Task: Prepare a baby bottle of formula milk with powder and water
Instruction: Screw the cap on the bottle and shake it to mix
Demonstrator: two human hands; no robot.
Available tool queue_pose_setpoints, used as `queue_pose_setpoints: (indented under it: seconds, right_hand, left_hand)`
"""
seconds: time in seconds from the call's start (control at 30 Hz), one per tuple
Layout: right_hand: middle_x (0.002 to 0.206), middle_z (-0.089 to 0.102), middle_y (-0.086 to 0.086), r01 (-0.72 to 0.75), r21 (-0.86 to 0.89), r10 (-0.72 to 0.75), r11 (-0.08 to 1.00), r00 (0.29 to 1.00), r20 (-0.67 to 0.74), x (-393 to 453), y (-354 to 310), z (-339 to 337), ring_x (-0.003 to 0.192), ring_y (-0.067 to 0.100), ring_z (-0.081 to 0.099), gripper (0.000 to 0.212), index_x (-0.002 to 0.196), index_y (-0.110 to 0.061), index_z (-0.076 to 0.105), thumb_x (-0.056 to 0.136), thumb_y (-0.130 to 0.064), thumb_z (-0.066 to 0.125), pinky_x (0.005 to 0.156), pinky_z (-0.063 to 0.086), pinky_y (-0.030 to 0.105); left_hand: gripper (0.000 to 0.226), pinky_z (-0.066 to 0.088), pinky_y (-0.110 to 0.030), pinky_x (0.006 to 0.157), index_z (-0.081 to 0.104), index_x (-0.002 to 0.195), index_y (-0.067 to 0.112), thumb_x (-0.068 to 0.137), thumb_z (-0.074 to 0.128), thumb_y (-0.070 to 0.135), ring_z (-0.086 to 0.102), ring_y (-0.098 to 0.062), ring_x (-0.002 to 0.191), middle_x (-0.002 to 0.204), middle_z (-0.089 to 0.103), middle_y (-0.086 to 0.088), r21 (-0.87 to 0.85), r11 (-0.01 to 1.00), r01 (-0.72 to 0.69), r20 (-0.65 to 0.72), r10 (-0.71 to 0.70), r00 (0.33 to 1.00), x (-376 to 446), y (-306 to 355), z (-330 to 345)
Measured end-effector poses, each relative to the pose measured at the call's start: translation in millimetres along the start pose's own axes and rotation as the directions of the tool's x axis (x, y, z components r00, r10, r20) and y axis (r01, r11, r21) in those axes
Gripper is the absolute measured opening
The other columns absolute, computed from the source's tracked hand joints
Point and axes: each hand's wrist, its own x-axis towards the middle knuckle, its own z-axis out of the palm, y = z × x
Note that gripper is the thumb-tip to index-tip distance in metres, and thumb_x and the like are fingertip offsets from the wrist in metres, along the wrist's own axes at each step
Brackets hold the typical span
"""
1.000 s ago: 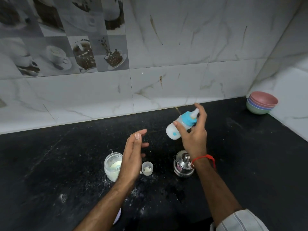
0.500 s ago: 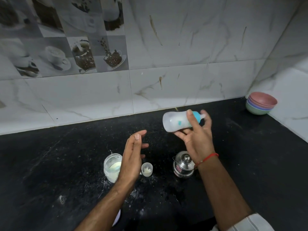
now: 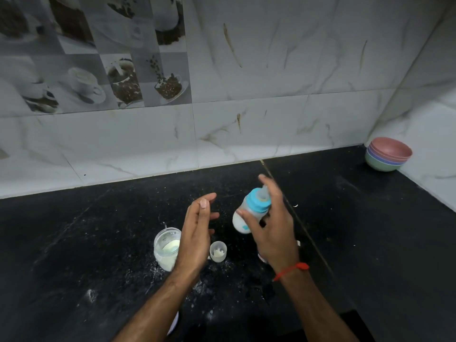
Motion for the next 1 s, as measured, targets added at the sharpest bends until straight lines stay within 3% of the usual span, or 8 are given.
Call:
queue_pose_setpoints:
  seconds: [0.13, 0.3, 0.4, 0.5, 0.6, 0.8, 0.9, 1.0]
  right_hand:
    - [0.144, 0.052, 0.016, 0.242, 0.035, -0.223, 0.97, 0.936, -0.274, -1.1, -18.7, -2.8, 0.13, 0.032, 0.058, 0.081, 0.148, -0.026, 0.033, 0.087, -0.004, 0.081, 0.103, 0.055, 0.045]
    - [0.143, 0.05, -0.011, 0.089, -0.147, -0.073, 0.985, 0.991, 0.113, -20.8, 9.0, 7.3, 0.129, -0.012, 0.045, 0.08, 0.151, -0.051, 0.03, 0.093, -0.023, 0.077, 0.106, 0.041, 0.012]
    - [0.144, 0.043, -0.029, 0.08, -0.105, -0.075, 0.991, 0.996, 0.056, -21.8, 2.6, 2.6, 0.13, -0.017, 0.042, 0.079, 0.15, -0.046, 0.033, 0.09, -0.024, 0.079, 0.104, 0.032, 0.001]
    - [0.147, 0.043, -0.028, 0.221, -0.058, -0.226, 0.974, 0.966, -0.121, -15.2, -20.5, -6.2, 0.135, -0.003, 0.049, 0.079, 0.15, -0.031, 0.038, 0.085, -0.019, 0.083, 0.109, 0.041, 0.014]
    - [0.139, 0.056, 0.009, 0.283, -0.045, -0.285, 0.958, 0.929, -0.237, -13.4, -23.6, -4.7, 0.128, 0.022, 0.06, 0.082, 0.145, -0.024, 0.035, 0.082, -0.007, 0.085, 0.106, 0.051, 0.028]
    - [0.136, 0.048, -0.022, 0.02, -0.198, 0.019, 0.98, 0.981, 0.192, -34.8, 17.3, 6.7, 0.123, -0.021, 0.042, 0.086, 0.141, -0.071, 0.021, 0.089, -0.035, 0.079, 0.106, 0.043, 0.017]
    - [0.139, 0.05, -0.022, 0.175, -0.074, -0.176, 0.982, 0.984, -0.009, -23.7, -6.9, -4.0, 0.128, -0.008, 0.051, 0.081, 0.145, -0.051, 0.034, 0.085, -0.025, 0.083, 0.105, 0.043, 0.012]
    - [0.134, 0.06, 0.013, 0.355, -0.059, -0.359, 0.933, 0.906, -0.225, -10.6, -20.1, -5.0, 0.127, 0.025, 0.061, 0.077, 0.14, -0.026, 0.041, 0.081, -0.004, 0.086, 0.106, 0.05, 0.031]
  left_hand:
    - [0.042, 0.057, -0.044, 0.097, 0.062, 0.129, 0.041, 0.102, 0.034, 0.055, 0.068, -0.002, 0.109, 0.139, 0.06, 0.017, -0.005, 1.0, 0.012, -0.014, -0.012, 1.0, 0.8, -3.7, -2.4]
    - [0.04, 0.056, -0.046, 0.1, 0.063, 0.127, 0.044, 0.101, 0.034, 0.056, 0.068, 0.0, 0.109, 0.138, 0.059, 0.019, 0.011, 1.0, 0.002, 0.007, -0.002, 1.0, -4.2, -3.3, 3.0]
    - [0.04, 0.056, -0.047, 0.1, 0.063, 0.127, 0.044, 0.102, 0.035, 0.056, 0.068, -0.001, 0.11, 0.138, 0.06, 0.018, 0.012, 1.0, 0.001, -0.002, -0.001, 1.0, -2.6, -3.1, 1.0]
    - [0.041, 0.056, -0.049, 0.1, 0.063, 0.129, 0.041, 0.102, 0.035, 0.055, 0.068, 0.0, 0.109, 0.138, 0.06, 0.017, 0.014, 1.0, 0.011, -0.011, -0.011, 1.0, -1.4, -6.0, -1.0]
    - [0.038, 0.056, -0.049, 0.101, 0.063, 0.128, 0.043, 0.105, 0.035, 0.053, 0.067, -0.002, 0.111, 0.139, 0.06, 0.015, 0.02, 1.0, 0.004, -0.016, -0.003, 1.0, -0.1, -8.0, 0.1]
    - [0.043, 0.053, -0.047, 0.105, 0.059, 0.134, 0.04, 0.103, 0.036, 0.056, 0.059, -0.006, 0.127, 0.143, 0.057, 0.019, 0.03, 0.999, -0.015, -0.026, 0.016, 1.0, 2.6, -7.1, 1.9]
    - [0.046, 0.055, -0.042, 0.099, 0.056, 0.137, 0.037, 0.1, 0.037, 0.056, 0.06, -0.01, 0.128, 0.141, 0.059, 0.016, 0.009, 1.0, -0.021, -0.046, 0.021, 0.999, 4.8, -6.3, 1.0]
    - [0.048, 0.055, -0.042, 0.098, 0.053, 0.138, 0.036, 0.096, 0.038, 0.056, 0.061, -0.012, 0.126, 0.139, 0.06, 0.015, -0.022, 1.0, -0.015, -0.062, 0.013, 0.998, 4.6, -4.2, 3.4]
